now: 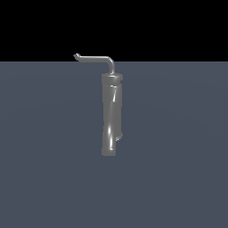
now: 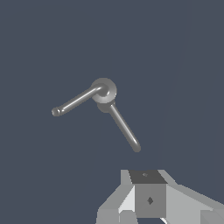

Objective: Turn on the faucet by rotating a designated handle.

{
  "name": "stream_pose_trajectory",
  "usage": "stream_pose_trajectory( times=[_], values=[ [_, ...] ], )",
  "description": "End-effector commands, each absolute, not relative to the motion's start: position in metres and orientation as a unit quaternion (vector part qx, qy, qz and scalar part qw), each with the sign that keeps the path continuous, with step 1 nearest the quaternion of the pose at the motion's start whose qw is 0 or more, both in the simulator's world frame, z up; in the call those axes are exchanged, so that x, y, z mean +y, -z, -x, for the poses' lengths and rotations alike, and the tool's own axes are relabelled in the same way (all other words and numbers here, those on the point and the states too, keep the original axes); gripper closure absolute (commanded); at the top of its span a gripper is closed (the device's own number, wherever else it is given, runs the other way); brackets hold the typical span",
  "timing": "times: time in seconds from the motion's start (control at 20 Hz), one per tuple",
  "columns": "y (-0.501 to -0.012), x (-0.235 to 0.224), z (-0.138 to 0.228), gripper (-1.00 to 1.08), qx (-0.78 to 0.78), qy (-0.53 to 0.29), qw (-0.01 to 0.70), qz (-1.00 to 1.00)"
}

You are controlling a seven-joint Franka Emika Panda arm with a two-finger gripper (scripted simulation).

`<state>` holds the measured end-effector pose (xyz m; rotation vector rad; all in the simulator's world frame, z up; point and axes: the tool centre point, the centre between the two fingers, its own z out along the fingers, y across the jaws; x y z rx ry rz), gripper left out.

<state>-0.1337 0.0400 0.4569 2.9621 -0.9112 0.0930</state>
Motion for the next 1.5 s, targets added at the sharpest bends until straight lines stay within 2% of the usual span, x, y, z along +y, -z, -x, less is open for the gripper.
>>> stream_pose_trajectory(
  times=[0.0,1.45],
  values=[
    [-0.451,0.043,0.123,1.08,-0.322,-0.03,0.022,-0.946],
    [-0.352,0.079,0.009,1.08,-0.609,-0.017,0.012,-0.793]
  ],
)
